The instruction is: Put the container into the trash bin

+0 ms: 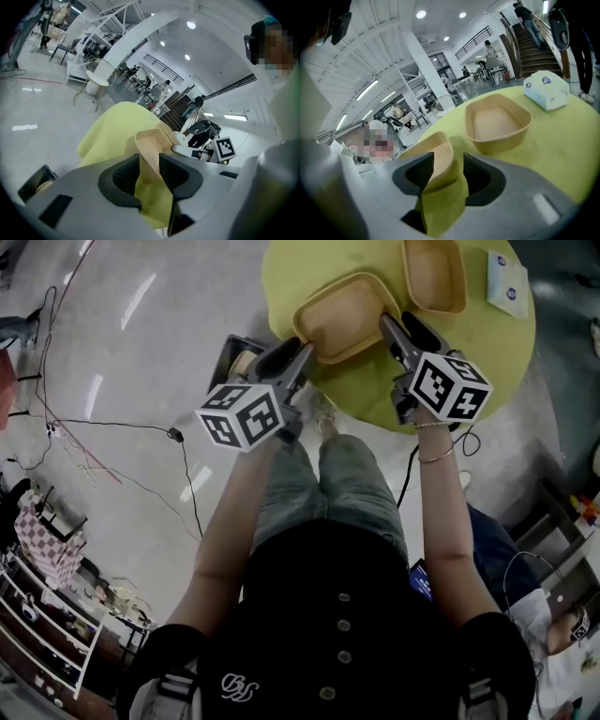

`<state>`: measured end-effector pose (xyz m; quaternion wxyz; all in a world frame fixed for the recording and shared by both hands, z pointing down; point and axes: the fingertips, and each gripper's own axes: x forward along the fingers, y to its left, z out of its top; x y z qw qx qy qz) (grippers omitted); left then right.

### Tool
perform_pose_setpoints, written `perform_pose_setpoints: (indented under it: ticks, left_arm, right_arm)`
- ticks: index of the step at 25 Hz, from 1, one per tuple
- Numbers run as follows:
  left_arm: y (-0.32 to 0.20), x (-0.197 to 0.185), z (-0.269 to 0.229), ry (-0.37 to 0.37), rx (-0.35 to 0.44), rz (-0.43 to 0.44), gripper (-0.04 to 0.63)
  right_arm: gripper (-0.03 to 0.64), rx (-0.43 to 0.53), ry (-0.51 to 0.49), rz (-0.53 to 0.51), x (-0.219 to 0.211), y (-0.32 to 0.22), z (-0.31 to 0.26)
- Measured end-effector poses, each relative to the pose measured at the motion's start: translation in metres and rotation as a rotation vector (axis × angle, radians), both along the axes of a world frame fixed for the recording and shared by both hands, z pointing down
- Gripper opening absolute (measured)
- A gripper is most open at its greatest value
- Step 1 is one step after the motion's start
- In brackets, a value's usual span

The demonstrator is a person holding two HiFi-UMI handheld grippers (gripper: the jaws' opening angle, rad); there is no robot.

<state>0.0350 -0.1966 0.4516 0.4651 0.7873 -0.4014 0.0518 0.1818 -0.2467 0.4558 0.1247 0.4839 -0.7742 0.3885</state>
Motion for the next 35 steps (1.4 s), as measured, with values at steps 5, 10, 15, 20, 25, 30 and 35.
perform_pose_setpoints:
  ticks: [5,10,15,20,25,30,35]
  left_arm:
    - [0.008,-0.005,0.004,0.011,-0.005,0.006,0.117]
    - [0.007,0.001,0.004,0.02,0.003,0.028,0.115]
    - [0.004,0.0,0.002,0.0,0.026,0.042,0.115]
    - [0.007,-0.001,-0.008,0.024,0.051,0.037,0.115]
    - [0.018,-0.019,-0.021,0.008,0.085,0.044,0.115]
    - [0.028,-0.034,-0.043,-0.003,0.126,0.022,0.115]
    - [0.046,-0.062,-0.056,-0.001,0.151,0.013,0.115]
  right_arm:
    - [0.187,-0.006,-0.018,-0.023,-0.019,0.009,0.004]
    - [0.186,0.0,-0.014,-0.022,-0.018,0.005,0.003]
    - [0.186,0.01,0.007,-0.029,-0.02,0.006,0.0]
    - [0.186,0.025,0.012,-0.028,-0.02,0.011,-0.008]
    - [0.186,0.049,0.017,-0.044,-0.039,0.021,-0.023]
    - [0.186,0.077,0.009,-0.072,-0.055,0.03,-0.042]
    - [0.186,0.108,0.001,-0.1,-0.084,0.044,-0.059]
